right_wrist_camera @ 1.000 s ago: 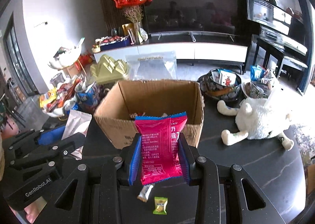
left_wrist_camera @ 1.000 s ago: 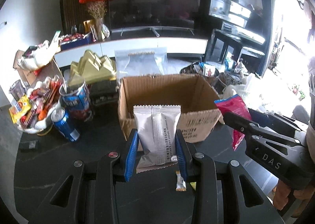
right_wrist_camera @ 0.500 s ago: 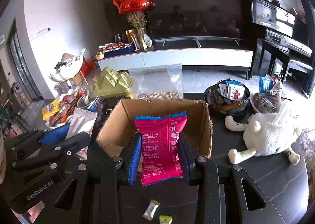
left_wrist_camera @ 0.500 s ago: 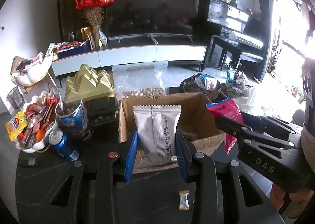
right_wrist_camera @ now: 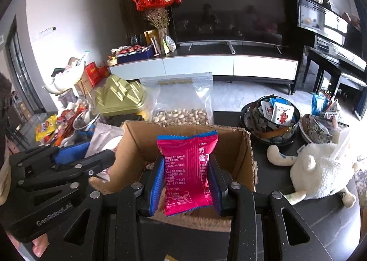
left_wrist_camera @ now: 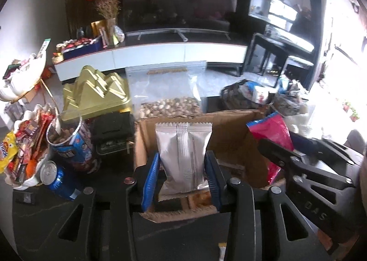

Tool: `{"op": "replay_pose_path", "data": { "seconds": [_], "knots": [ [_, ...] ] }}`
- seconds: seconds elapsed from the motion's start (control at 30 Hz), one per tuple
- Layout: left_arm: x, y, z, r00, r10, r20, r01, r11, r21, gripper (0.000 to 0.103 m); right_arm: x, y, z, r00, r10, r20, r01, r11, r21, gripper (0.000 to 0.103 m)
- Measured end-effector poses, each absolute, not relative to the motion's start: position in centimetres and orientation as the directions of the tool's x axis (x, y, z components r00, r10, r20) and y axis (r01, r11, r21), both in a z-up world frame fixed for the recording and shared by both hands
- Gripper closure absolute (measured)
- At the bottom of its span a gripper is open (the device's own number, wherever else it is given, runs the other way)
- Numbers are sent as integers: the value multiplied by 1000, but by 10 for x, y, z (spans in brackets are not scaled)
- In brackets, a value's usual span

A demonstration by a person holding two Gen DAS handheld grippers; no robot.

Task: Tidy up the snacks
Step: 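Open both tools over the box to drop the sachet and red pack, then grasp the green candy with the right tool while the left tool grasps the gold-and-white candy bar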

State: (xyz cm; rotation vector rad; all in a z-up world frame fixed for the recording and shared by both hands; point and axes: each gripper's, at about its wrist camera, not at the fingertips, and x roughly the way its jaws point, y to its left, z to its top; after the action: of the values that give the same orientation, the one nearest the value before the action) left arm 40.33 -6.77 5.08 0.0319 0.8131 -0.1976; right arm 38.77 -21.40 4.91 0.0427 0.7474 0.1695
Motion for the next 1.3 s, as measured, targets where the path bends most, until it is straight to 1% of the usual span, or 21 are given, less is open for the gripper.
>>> {"op": "replay_pose_path", "data": {
  "seconds": [0.03, 0.07, 0.1, 0.23, 0.53, 0.7, 1.1, 1.3],
  "knots": [
    [402, -66, 50, 676, -154, -721, 177, 983, -44, 55, 389, -215, 48, 720, 153, -676, -123, 988, 92, 49],
    [402, -64, 50, 679, -145, -720, 169, 985, -39, 48, 388, -216, 46, 727, 135, -673, -105, 991, 85, 45],
    [400, -62, 49, 681, -134, -720, 160, 987, -32, 47, 387, -218, 45, 731, 124, -671, -96, 992, 79, 43],
    [384, -61, 50, 689, -111, -717, 153, 988, -5, 47, 376, -217, 43, 725, 113, -679, -97, 993, 63, 43],
    [339, -59, 61, 718, -124, -685, 179, 984, 9, 43, 333, -219, 47, 734, 125, -667, -104, 992, 72, 43],
    [317, -60, 62, 720, -136, -681, 195, 981, 10, 39, 306, -219, 51, 741, 116, -661, -95, 993, 68, 43],
    [271, -69, 49, 689, -192, -699, 273, 962, 5, 38, 247, -223, 46, 742, 93, -664, -63, 996, 69, 43],
    [253, -76, 33, 662, -219, -717, 321, 947, 7, 38, 229, -225, 35, 726, 81, -683, -50, 997, 64, 43]
  ]
}}
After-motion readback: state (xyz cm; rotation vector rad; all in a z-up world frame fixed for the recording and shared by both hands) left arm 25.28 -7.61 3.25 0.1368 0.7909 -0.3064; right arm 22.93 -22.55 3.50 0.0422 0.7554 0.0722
